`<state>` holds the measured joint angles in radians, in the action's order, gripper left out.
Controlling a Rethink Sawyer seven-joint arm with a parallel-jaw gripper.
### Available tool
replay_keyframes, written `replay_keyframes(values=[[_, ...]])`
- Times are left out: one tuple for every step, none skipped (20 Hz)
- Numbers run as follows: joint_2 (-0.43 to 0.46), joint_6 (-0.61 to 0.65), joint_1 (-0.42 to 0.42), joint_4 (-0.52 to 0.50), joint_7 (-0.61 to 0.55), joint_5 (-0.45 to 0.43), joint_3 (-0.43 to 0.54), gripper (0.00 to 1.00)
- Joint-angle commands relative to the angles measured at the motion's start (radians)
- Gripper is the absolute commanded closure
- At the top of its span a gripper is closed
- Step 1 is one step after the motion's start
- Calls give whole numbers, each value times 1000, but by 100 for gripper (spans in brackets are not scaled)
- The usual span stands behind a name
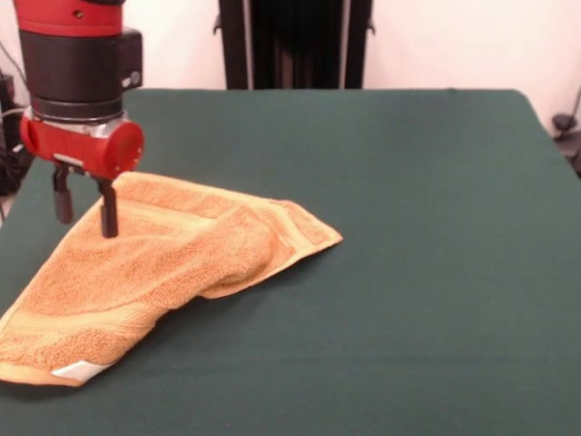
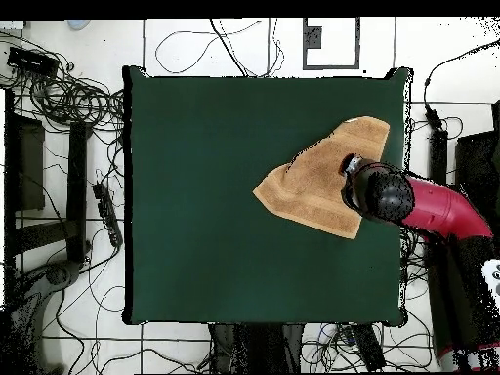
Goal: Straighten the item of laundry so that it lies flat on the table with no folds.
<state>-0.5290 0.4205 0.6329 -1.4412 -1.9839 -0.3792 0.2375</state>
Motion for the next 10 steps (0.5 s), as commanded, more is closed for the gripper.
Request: replay_keyframes(values=[[-11, 95, -149, -82, -80, 43, 55, 0], [-9, 93, -164, -80, -98, 52, 51, 0], [-4, 102, -176, -79, -117, 69, 50, 0], [1, 91, -195, -74, -136, 73, 39, 0], [10, 83, -211, -69, -154, 82, 30, 0], [21, 72, -228, -63, -173, 87, 17, 0], [33, 57, -242, -59, -185, 97, 8, 0], [43, 54, -251, -57, -195, 109, 6, 0], [49, 42, -267, -53, -204, 113, -6, 0], [54, 29, -282, -49, -213, 118, -18, 0]])
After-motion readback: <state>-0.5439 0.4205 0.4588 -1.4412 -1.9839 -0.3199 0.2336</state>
